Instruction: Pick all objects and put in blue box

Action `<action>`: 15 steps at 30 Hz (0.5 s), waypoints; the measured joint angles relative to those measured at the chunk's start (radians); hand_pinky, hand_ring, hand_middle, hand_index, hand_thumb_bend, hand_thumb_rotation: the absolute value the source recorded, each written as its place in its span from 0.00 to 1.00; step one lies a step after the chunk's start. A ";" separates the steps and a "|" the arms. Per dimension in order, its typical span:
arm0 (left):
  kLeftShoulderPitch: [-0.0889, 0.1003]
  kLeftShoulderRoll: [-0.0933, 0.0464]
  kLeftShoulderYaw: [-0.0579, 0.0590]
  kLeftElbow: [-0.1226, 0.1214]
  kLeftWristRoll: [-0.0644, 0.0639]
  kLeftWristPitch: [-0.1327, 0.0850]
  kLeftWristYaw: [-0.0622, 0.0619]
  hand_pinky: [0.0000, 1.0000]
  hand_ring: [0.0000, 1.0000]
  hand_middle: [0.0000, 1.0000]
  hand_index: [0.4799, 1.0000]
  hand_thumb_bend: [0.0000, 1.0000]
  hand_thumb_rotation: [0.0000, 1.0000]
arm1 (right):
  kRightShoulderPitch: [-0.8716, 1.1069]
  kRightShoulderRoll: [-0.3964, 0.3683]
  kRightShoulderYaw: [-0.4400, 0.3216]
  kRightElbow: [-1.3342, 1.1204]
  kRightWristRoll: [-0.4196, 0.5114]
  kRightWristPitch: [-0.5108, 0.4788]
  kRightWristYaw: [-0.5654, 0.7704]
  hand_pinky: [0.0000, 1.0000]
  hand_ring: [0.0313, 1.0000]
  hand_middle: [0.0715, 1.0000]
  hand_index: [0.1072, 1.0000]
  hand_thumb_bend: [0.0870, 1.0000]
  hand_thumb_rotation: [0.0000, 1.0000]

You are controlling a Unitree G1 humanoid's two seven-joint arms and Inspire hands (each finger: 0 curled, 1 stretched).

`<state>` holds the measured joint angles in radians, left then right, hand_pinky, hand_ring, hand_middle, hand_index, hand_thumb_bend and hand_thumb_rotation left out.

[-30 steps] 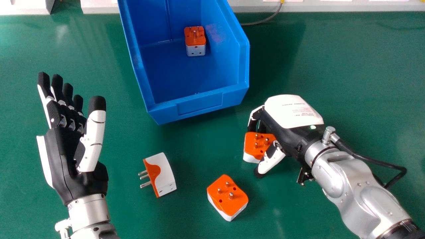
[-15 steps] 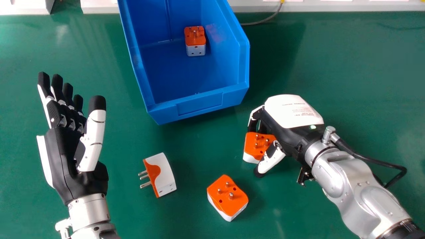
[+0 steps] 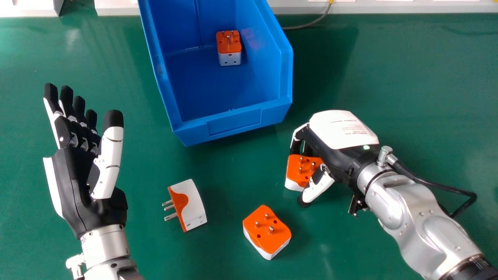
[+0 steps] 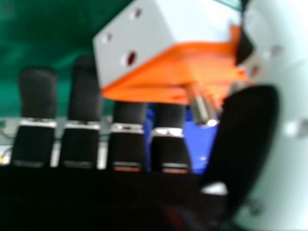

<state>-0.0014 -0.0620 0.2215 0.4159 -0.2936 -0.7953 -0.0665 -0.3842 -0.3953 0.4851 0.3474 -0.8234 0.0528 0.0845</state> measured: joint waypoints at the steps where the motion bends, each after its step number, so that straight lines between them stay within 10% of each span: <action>1: -0.001 0.000 0.000 0.000 0.000 0.000 -0.001 1.00 1.00 1.00 1.00 0.63 0.41 | 0.000 0.000 -0.001 0.000 0.000 0.000 0.000 0.33 0.37 0.45 0.49 0.47 0.00; 15: -0.001 0.000 0.001 0.000 0.000 0.000 -0.011 1.00 1.00 1.00 1.00 0.64 0.40 | 0.014 -0.004 -0.005 -0.003 0.001 -0.011 -0.036 0.33 0.37 0.44 0.48 0.47 0.00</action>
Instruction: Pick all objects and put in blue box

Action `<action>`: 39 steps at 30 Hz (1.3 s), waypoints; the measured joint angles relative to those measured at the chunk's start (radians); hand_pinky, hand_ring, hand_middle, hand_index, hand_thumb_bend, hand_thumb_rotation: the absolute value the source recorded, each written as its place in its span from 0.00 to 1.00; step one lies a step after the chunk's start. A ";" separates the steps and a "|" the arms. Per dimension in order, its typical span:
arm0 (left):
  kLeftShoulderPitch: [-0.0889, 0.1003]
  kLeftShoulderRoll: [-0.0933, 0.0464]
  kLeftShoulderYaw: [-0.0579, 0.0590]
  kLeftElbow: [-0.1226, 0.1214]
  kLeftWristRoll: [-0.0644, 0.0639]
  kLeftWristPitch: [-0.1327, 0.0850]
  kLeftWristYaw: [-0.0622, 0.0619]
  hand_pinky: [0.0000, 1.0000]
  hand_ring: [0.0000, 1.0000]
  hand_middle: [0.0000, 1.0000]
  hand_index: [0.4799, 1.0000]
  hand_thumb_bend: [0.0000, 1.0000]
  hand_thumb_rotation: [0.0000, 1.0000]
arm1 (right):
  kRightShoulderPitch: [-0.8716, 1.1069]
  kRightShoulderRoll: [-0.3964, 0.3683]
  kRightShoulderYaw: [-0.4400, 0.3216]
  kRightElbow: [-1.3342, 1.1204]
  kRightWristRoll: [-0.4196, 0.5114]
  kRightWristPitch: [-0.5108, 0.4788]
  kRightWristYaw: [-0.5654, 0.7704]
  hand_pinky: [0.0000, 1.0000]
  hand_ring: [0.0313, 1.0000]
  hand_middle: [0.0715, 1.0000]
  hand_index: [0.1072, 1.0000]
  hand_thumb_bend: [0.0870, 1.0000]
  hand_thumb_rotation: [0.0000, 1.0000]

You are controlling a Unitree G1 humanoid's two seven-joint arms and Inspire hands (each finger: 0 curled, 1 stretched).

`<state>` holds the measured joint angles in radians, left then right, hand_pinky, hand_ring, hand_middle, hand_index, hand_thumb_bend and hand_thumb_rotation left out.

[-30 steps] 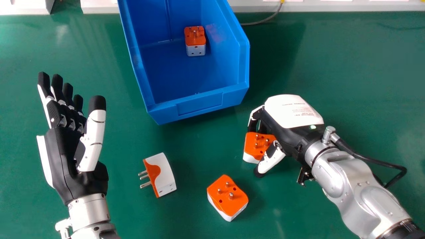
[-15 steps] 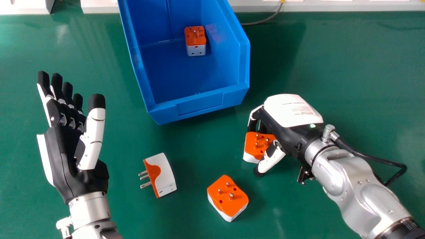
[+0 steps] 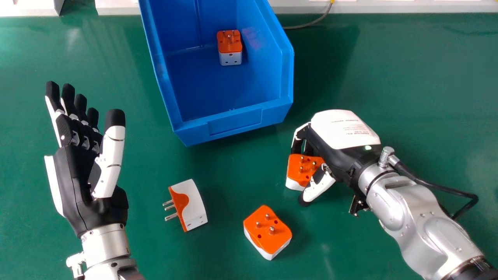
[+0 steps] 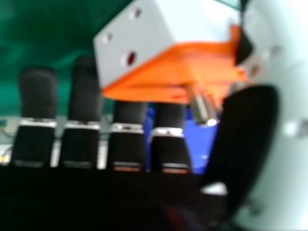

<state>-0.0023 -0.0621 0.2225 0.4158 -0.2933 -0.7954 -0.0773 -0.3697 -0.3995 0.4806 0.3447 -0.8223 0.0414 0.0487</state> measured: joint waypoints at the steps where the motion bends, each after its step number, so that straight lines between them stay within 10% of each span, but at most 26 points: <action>1: 0.000 0.000 0.000 0.000 0.000 0.000 0.000 1.00 1.00 1.00 1.00 0.64 0.40 | 0.004 -0.004 0.000 -0.001 0.000 -0.011 -0.008 0.33 0.37 0.44 0.48 0.47 0.00; 39: 0.001 0.000 0.004 0.000 0.008 -0.002 0.009 1.00 1.00 1.00 1.00 0.63 0.41 | 0.197 -0.110 -0.239 -0.576 0.031 -0.071 0.028 0.32 0.39 0.47 0.46 0.46 0.00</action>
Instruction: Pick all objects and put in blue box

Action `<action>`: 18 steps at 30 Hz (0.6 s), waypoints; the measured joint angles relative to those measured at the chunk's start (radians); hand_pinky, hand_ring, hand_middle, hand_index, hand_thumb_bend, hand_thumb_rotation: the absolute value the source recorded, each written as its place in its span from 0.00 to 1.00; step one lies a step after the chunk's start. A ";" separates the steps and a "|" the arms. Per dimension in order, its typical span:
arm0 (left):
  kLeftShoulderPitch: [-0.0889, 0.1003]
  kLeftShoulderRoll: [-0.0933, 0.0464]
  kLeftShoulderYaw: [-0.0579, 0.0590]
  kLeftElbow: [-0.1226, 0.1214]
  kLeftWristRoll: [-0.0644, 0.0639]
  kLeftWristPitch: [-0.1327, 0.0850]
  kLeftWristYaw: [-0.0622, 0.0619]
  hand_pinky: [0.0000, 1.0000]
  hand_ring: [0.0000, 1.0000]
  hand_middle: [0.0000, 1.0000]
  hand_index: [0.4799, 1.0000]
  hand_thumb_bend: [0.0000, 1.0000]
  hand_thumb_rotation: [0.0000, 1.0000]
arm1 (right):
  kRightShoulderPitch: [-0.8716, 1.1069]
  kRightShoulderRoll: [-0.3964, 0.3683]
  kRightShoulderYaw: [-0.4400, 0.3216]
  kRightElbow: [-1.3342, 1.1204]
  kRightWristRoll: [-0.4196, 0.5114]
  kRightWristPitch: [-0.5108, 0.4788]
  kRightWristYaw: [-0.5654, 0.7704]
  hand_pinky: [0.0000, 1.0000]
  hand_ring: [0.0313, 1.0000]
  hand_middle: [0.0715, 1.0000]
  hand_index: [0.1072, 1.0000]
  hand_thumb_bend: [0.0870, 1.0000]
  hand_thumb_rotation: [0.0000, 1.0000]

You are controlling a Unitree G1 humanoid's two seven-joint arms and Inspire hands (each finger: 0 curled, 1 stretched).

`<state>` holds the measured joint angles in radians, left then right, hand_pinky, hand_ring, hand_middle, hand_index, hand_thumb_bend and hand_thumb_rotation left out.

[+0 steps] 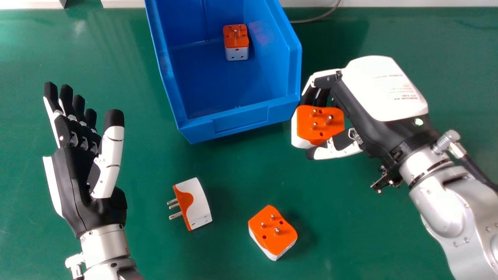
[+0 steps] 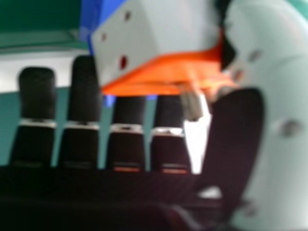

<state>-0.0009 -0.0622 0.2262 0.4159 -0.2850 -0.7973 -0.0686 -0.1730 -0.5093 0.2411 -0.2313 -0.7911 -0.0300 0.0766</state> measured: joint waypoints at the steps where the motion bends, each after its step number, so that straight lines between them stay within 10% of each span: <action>1: 0.000 0.000 0.000 0.000 -0.002 0.000 -0.001 1.00 1.00 1.00 1.00 0.63 0.41 | 0.000 -0.002 -0.006 -0.005 0.000 -0.013 -0.008 0.32 0.39 0.47 0.46 0.46 0.00; 18: -0.006 0.000 0.002 0.006 -0.019 0.000 -0.012 1.00 1.00 1.00 1.00 0.64 0.41 | -0.197 0.092 0.043 -0.047 -0.127 -0.098 -0.053 0.32 0.41 0.46 0.45 0.45 0.00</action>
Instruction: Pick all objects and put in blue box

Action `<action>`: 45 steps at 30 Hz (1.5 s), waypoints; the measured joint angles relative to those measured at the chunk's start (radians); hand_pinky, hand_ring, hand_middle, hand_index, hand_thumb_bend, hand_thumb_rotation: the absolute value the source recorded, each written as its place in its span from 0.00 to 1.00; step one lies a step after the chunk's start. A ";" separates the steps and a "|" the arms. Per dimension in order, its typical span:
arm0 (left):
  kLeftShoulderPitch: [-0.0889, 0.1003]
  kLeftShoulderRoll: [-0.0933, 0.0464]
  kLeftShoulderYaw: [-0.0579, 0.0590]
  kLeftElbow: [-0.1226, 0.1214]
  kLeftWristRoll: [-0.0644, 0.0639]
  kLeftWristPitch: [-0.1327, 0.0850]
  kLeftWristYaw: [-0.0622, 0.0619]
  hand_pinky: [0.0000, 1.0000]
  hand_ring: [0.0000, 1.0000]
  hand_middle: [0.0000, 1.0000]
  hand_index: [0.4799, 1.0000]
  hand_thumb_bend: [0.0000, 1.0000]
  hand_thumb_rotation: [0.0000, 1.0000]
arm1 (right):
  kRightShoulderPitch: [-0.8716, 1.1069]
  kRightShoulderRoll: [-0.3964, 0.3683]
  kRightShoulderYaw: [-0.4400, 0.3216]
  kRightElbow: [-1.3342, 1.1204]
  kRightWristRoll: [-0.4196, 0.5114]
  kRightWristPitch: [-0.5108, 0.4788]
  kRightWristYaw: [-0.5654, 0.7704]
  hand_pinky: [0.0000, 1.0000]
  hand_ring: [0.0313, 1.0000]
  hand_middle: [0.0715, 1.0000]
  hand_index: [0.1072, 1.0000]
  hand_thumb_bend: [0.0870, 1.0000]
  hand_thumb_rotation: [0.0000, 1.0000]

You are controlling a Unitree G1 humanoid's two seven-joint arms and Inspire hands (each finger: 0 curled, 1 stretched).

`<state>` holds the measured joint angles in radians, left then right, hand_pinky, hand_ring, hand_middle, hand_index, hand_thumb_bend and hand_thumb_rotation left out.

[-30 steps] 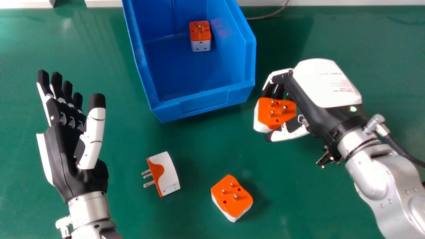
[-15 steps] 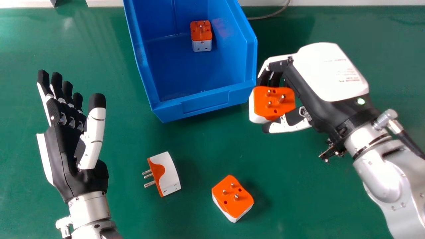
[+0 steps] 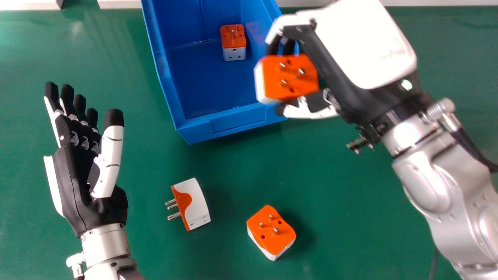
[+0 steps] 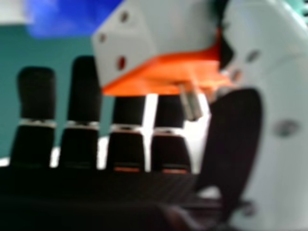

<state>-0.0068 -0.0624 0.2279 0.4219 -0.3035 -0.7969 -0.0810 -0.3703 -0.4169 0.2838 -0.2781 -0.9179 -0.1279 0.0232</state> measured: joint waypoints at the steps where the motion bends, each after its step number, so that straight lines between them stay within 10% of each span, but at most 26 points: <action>1: -0.001 0.000 0.001 0.000 0.000 0.000 0.000 1.00 1.00 1.00 1.00 0.64 0.41 | -0.024 0.005 0.009 0.005 -0.010 -0.010 0.000 0.32 0.41 0.46 0.45 0.45 0.00; 13: -0.017 -0.001 0.011 0.010 0.008 -0.002 0.014 1.00 1.00 1.00 1.00 0.65 0.41 | -0.326 0.095 0.106 0.386 -0.039 -0.123 -0.091 0.32 0.41 0.46 0.45 0.45 0.00; 24: -0.035 -0.001 0.016 0.028 0.007 -0.005 0.017 1.00 1.00 1.00 1.00 0.64 0.40 | -0.606 0.184 0.252 1.154 -0.166 -0.157 -0.550 0.32 0.42 0.46 0.45 0.45 0.00; 33: -0.042 0.000 0.015 0.036 0.008 -0.008 0.020 1.00 1.00 1.00 1.00 0.65 0.40 | -0.690 0.198 0.272 1.366 -0.115 -0.183 -0.584 0.31 0.42 0.46 0.46 0.45 0.00; 44: -0.050 0.000 0.015 0.045 0.010 -0.021 0.022 1.00 1.00 1.00 1.00 0.65 0.40 | -0.694 0.160 0.378 1.158 -0.181 0.032 -0.305 0.31 0.43 0.47 0.46 0.45 0.00; 45: -0.050 0.000 0.014 0.045 0.010 -0.021 0.022 1.00 1.00 1.00 1.00 0.65 0.39 | -0.689 0.154 0.379 1.136 -0.182 0.038 -0.296 0.39 0.51 0.56 0.54 0.56 0.07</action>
<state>-0.0569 -0.0622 0.2424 0.4666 -0.2936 -0.8179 -0.0595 -1.0589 -0.2630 0.6629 0.8583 -1.1002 -0.0902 -0.2725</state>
